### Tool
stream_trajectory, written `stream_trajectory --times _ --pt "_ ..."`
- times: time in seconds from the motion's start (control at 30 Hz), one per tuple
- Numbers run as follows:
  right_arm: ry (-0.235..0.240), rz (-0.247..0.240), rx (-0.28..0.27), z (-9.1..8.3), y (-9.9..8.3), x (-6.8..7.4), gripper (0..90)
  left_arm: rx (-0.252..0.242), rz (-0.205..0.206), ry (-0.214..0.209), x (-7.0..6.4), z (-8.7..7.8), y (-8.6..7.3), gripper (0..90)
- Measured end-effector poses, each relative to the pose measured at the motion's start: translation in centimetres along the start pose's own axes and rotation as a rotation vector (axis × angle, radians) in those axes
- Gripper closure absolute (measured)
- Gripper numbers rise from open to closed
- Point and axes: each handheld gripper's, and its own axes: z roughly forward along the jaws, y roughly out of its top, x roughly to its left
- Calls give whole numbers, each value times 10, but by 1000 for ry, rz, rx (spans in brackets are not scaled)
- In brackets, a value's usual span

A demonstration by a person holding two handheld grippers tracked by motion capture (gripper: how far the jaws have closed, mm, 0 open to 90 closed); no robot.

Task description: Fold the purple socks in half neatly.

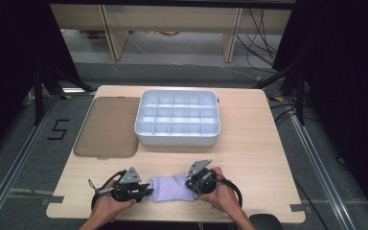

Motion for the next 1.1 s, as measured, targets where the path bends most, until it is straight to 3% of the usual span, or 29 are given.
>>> stream_trajectory --times 0.13,0.2,0.23,0.33,0.37,0.4,0.43,0.47,0.5,0.6,0.67,0.8,0.83,0.97,1.1 --pt "0 35 -8 -3 0 2 874 -20 -19 -6 -2 -2 1 796" --pt "1 -2 -26 -4 1 0 874 -13 4 -7 -1 -5 2 799" --pt "-8 30 -18 -6 1 3 874 -14 0 2 -1 -5 2 800" --pt "4 16 -34 -10 1 6 874 -15 22 -10 1 -9 2 800" --pt "1 15 -37 -11 0 7 874 -39 -10 -11 -1 -8 2 800" --pt "7 19 -33 -13 -1 7 874 -15 8 3 2 -9 1 800" --pt "3 31 -23 -16 -3 9 874 -19 20 -12 2 -11 1 800" --pt "-8 40 -22 -17 -4 11 874 -37 -10 -11 0 -10 1 800" --pt "-5 37 -9 -18 -5 11 874 -33 -4 -11 1 -11 0 800" --pt "4 39 1 -14 -7 11 875 -23 13 -14 3 -15 1 800" --pt "15 24 7 -8 -7 10 875 -37 -3 -20 2 -17 1 800" --pt "9 10 11 -5 -5 11 877 -34 26 -17 2 -23 4 799" --pt "14 11 15 -5 -4 11 877 -59 -17 -31 -1 -22 4 800" --pt "10 -3 8 -2 -3 11 878 -101 -6 -45 -5 -23 10 800" --pt "21 22 27 -3 -2 12 877 -90 23 -52 -8 -24 19 800"
